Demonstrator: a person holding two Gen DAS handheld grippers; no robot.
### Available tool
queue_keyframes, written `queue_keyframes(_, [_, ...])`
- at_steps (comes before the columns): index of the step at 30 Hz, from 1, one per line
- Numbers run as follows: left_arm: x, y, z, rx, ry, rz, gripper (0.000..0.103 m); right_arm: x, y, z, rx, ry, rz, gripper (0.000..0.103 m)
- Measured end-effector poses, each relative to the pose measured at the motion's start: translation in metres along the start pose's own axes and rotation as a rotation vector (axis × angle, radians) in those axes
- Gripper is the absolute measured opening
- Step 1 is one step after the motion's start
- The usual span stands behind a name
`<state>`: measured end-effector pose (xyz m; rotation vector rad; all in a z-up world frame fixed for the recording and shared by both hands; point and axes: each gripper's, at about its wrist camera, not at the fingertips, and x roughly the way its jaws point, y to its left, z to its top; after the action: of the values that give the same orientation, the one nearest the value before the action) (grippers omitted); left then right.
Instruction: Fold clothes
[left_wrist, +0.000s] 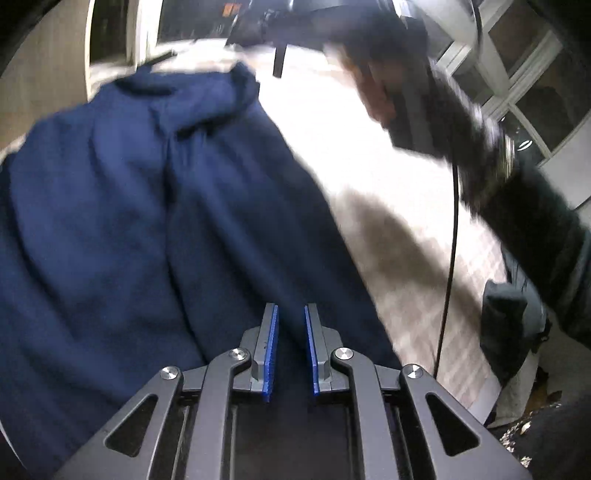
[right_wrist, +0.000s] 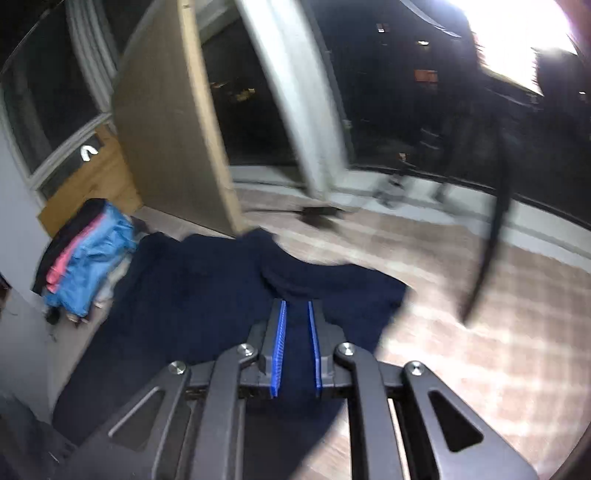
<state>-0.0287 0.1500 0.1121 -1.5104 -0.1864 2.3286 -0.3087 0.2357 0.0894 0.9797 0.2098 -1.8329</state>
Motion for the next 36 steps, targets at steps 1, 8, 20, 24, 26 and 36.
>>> queue_keyframes(1, [-0.001, 0.001, 0.009, 0.016, -0.013, 0.005, 0.014, -0.001, -0.005, -0.007, 0.009, 0.015, -0.009, 0.012])
queue_keyframes(8, [0.045, 0.013, 0.105, 0.205, -0.049, 0.087, 0.014, 0.003, -0.010, -0.037, 0.020, 0.108, 0.042, 0.010])
queue_keyframes(20, [0.075, 0.050, 0.157, 0.188, -0.082, 0.242, 0.014, 0.025, -0.014, -0.056, 0.011, 0.214, 0.033, 0.007])
queue_keyframes(24, [0.066, 0.051, 0.159, 0.158, -0.117, 0.241, 0.017, 0.019, -0.021, -0.048, 0.022, 0.190, 0.023, 0.007])
queue_keyframes(26, [0.061, 0.051, 0.160, 0.143, -0.134, 0.241, 0.020, 0.016, -0.027, -0.039, 0.041, 0.159, -0.006, 0.008])
queue_keyframes(36, [0.051, 0.032, 0.096, 0.106, -0.075, 0.159, 0.021, 0.056, -0.061, 0.007, 0.179, 0.088, -0.087, 0.038])
